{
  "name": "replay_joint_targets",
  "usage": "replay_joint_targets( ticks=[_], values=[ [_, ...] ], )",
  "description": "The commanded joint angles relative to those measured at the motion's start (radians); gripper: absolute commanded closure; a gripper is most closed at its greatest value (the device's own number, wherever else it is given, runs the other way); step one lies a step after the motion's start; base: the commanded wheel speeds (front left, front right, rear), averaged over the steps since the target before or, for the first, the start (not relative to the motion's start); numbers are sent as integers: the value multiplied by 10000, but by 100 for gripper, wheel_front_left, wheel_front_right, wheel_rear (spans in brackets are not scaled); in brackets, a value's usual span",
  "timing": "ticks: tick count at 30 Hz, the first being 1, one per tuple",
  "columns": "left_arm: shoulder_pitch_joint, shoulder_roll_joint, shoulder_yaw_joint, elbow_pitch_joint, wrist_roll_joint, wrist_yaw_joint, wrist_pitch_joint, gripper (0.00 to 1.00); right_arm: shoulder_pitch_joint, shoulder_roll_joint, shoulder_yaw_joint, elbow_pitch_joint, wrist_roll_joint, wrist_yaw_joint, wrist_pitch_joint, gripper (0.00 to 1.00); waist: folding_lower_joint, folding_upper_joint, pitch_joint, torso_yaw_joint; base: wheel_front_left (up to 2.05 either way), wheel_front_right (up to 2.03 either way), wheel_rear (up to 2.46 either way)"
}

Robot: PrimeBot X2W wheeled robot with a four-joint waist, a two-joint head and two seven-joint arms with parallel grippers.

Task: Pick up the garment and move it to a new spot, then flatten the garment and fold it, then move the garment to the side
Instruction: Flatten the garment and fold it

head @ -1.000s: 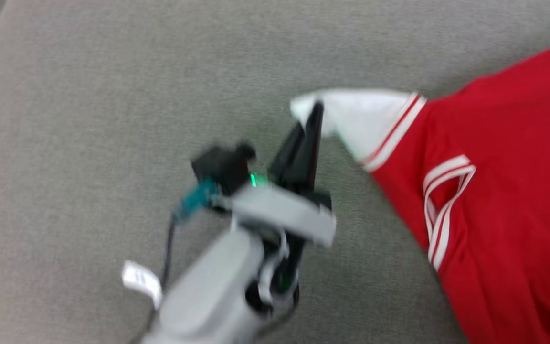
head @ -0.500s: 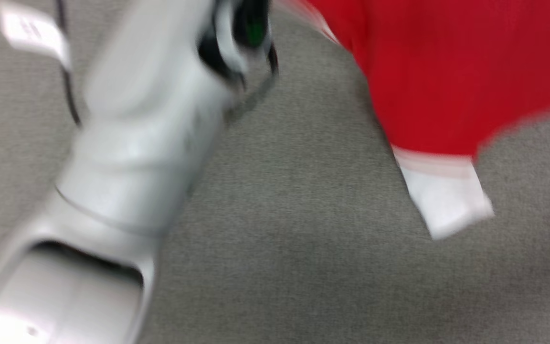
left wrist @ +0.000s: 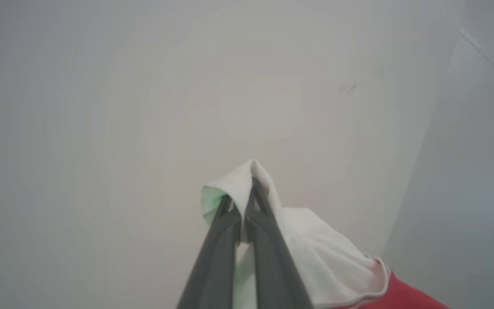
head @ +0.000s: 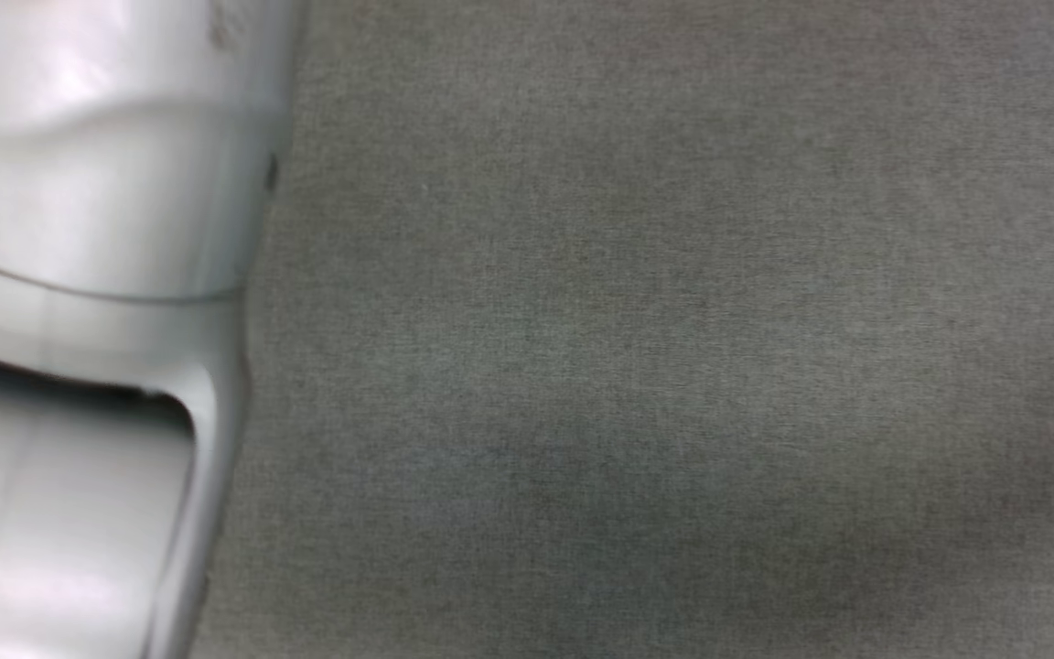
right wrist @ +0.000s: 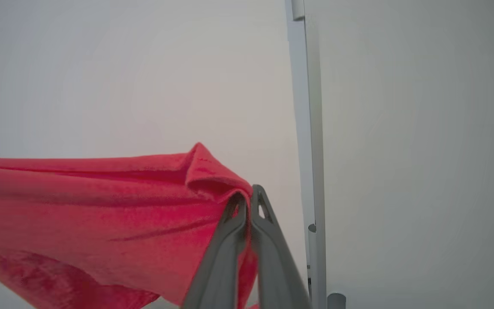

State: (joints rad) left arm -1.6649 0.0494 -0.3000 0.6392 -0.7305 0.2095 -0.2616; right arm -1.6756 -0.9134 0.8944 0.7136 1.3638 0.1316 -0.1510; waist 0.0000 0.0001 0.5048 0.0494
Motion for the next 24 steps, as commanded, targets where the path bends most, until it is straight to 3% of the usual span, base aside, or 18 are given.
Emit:
replay_joint_targets(
  ticks=[1, 5, 14, 17, 24],
  values=[
    [480, 47, 0, 34, 8, -173, -28, 100, 510, -173, 114, -79, 202, -18, -99, 100, 0, -1, 42, 80, 0, 0, 0],
    [1810, 28, -349, -524, -604, -616, -24, 100, 1527, -628, 426, -958, 546, -18, -345, 100, 0, -1, 75, 169, 0, 0, 0],
    [6626, 15, -490, -3629, -1334, -902, -24, 100, 4425, -2419, 1678, -4067, 541, -15, -1032, 100, 0, -1, -252, 252, 0, 0, 0],
    [8392, -14, -933, -4689, -979, -827, -24, 100, 5484, -3058, 1846, -4973, 805, -15, -1124, 100, 0, -1, -443, 366, 0, 0, 0],
    [11972, 4, -1054, -7134, -402, -635, -25, 100, 7866, -3829, 924, -6334, 783, -15, -1140, 100, 0, -1, -890, 392, 0, 0, 0]
  ],
)
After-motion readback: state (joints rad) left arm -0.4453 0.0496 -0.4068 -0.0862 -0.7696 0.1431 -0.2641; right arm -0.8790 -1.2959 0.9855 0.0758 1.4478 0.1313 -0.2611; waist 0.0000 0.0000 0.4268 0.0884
